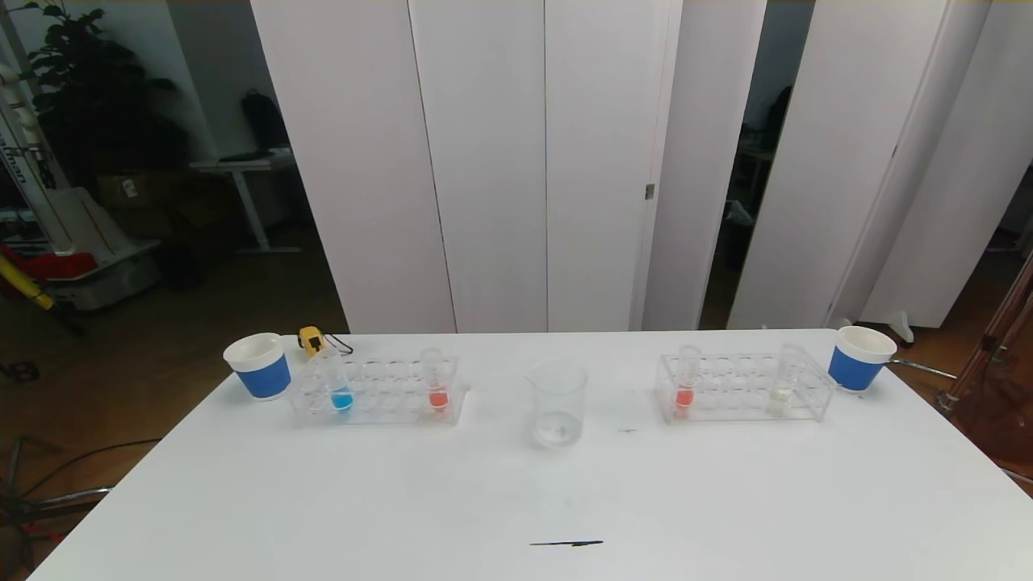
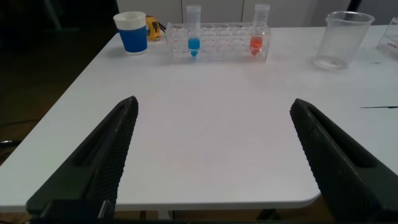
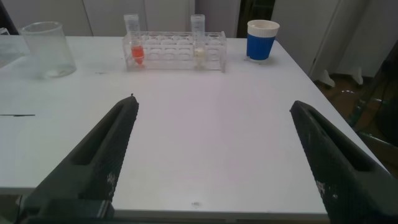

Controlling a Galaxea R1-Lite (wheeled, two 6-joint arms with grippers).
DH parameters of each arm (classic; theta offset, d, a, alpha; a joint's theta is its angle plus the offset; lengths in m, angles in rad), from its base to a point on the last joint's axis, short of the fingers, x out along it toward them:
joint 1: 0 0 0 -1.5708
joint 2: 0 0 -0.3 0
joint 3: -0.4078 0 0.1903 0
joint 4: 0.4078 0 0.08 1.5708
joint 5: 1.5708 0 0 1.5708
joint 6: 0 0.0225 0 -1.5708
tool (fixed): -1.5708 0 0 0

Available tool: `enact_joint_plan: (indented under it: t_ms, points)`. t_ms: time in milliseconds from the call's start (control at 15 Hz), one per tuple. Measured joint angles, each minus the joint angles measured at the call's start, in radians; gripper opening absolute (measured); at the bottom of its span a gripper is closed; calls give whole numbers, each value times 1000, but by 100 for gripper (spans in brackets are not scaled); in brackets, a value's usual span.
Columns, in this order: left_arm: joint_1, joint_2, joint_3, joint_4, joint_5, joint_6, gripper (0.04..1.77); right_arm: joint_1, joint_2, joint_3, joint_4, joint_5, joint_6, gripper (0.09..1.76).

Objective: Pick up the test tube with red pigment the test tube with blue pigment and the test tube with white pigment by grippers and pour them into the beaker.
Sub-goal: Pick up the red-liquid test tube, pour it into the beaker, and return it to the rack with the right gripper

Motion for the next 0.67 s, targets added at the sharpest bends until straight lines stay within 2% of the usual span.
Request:
enact_joint_plan:
  t_ms: [667]
  points:
    - [0, 0, 0, 0, 0, 0, 175, 0, 0, 0, 0, 0, 0, 175]
